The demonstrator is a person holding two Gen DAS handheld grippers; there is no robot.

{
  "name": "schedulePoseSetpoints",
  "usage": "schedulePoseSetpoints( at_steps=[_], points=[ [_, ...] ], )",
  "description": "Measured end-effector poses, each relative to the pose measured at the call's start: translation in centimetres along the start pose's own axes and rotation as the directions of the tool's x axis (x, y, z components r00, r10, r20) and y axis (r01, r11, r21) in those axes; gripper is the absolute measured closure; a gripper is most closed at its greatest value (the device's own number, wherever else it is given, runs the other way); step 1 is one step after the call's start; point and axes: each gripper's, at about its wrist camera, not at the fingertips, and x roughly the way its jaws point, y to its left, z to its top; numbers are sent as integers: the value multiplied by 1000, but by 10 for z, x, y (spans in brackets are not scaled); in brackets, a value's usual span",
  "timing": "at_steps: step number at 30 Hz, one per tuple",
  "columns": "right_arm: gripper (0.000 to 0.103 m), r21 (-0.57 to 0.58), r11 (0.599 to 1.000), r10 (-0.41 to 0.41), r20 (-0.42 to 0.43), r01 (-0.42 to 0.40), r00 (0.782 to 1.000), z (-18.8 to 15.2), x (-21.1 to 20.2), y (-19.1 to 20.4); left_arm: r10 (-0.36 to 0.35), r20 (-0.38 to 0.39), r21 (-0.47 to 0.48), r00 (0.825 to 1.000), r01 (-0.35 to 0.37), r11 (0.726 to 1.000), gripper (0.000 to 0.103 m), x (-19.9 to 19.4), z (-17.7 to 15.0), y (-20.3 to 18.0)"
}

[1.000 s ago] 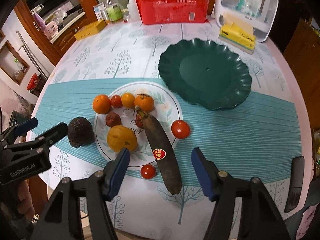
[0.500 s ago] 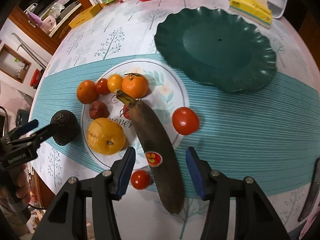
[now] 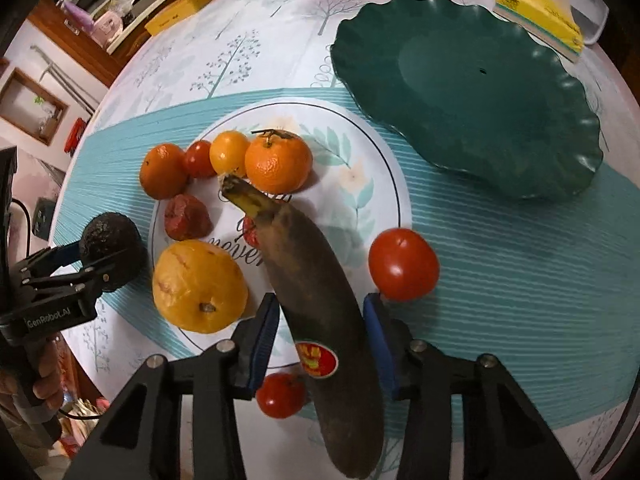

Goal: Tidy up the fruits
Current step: 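Grasp the dark avocado with the left tool while the right tool grasps the brown banana, then carry avocado and banana onto the green plate and open both tools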

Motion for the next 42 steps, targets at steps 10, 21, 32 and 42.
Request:
schedulePoseSetpoints(
  at_steps=[10, 21, 32, 42],
  points=[
    [68, -24, 1000, -11, 37, 12, 999, -3, -8, 0, -26, 1, 8, 1000, 26, 1000, 41, 2, -5, -8],
    [71, 0, 1000, 2, 120, -2, 993, -8, -49, -5, -41, 94, 42, 995, 38, 998, 41, -46, -4, -29],
    [71, 59, 997, -54, 274, 39, 960, 10, -119, -31, -152, 198, 236, 968, 103, 966, 41, -115, 37, -103],
    [70, 181, 974, -197, 363, 139, 910, 64, -143, -79, -203, 299, 334, 932, 97, 938, 41, -119, 110, -170]
  ],
)
